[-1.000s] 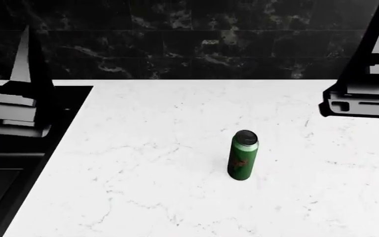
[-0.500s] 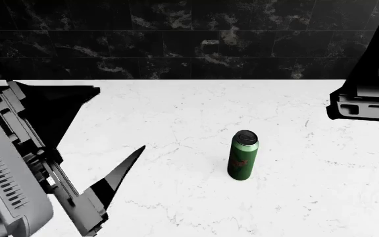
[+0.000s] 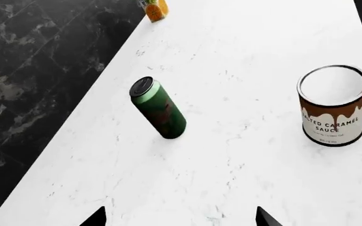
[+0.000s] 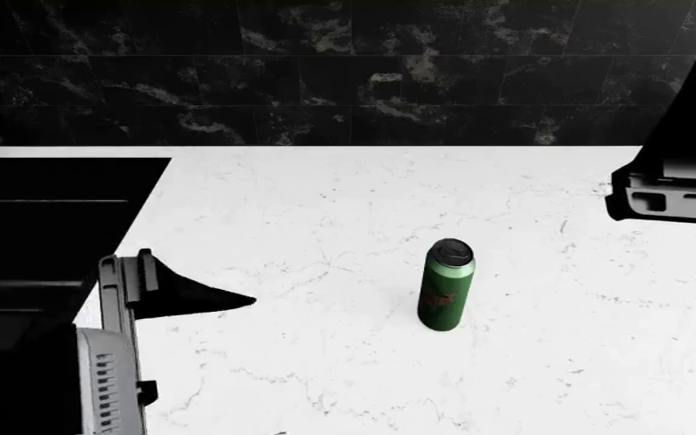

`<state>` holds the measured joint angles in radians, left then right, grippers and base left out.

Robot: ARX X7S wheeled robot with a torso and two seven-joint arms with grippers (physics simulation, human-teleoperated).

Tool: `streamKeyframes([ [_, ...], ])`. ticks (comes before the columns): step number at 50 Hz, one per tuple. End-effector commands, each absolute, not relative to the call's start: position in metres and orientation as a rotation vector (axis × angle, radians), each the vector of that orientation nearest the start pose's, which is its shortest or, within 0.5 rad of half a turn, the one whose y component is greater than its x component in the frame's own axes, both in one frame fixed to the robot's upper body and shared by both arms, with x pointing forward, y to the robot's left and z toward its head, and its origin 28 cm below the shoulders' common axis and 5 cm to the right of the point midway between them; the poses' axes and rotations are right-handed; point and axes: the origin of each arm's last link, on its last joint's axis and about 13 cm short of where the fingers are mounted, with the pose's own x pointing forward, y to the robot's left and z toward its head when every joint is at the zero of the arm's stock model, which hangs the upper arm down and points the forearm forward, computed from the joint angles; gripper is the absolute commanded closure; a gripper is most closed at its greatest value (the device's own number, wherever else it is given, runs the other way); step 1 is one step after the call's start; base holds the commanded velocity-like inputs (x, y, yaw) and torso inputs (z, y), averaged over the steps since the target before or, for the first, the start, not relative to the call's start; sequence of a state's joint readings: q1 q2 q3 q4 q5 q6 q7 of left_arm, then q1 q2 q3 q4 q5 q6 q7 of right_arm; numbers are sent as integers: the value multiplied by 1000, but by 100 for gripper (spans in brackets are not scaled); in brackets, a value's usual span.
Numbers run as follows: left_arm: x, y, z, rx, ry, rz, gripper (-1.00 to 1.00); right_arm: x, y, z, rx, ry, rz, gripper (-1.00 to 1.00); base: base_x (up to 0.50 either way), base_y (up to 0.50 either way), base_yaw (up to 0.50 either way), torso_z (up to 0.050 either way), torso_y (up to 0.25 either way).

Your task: Pick the cans from the counter and place them in their designated side in the cabinet.

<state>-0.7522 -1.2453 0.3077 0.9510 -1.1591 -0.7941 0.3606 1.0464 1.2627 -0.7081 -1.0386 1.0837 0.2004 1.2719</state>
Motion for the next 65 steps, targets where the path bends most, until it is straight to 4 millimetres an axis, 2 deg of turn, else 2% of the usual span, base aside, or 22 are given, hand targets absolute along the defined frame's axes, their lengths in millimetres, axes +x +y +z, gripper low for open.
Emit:
streamKeyframes([
  [1, 164, 266, 255, 656, 125, -1226, -100, 146, -130, 287, -88, -702, -142, -100, 0, 0, 0, 0, 0],
  [8, 172, 248, 249, 610, 102, -1293, -100, 145, -131, 286, -89, -698, -146, -100, 0, 0, 0, 0, 0],
  [13, 171, 234, 240, 588, 112, -1359, -100, 143, -132, 286, -89, -699, -153, -100, 0, 0, 0, 0, 0],
  [35, 180, 193, 213, 472, 135, -1492, -100, 141, -135, 288, -94, -702, -167, -100, 0, 0, 0, 0, 0],
  [40, 183, 188, 206, 450, 156, -1511, -100, 141, -136, 289, -97, -701, -169, -100, 0, 0, 0, 0, 0],
  [50, 176, 180, 195, 408, 191, -1561, -100, 141, -137, 287, -98, -696, -175, -100, 0, 0, 0, 0, 0],
  [65, 182, 165, 186, 358, 197, -1599, -100, 138, -140, 288, -111, -695, -190, -100, 0, 0, 0, 0, 0],
])
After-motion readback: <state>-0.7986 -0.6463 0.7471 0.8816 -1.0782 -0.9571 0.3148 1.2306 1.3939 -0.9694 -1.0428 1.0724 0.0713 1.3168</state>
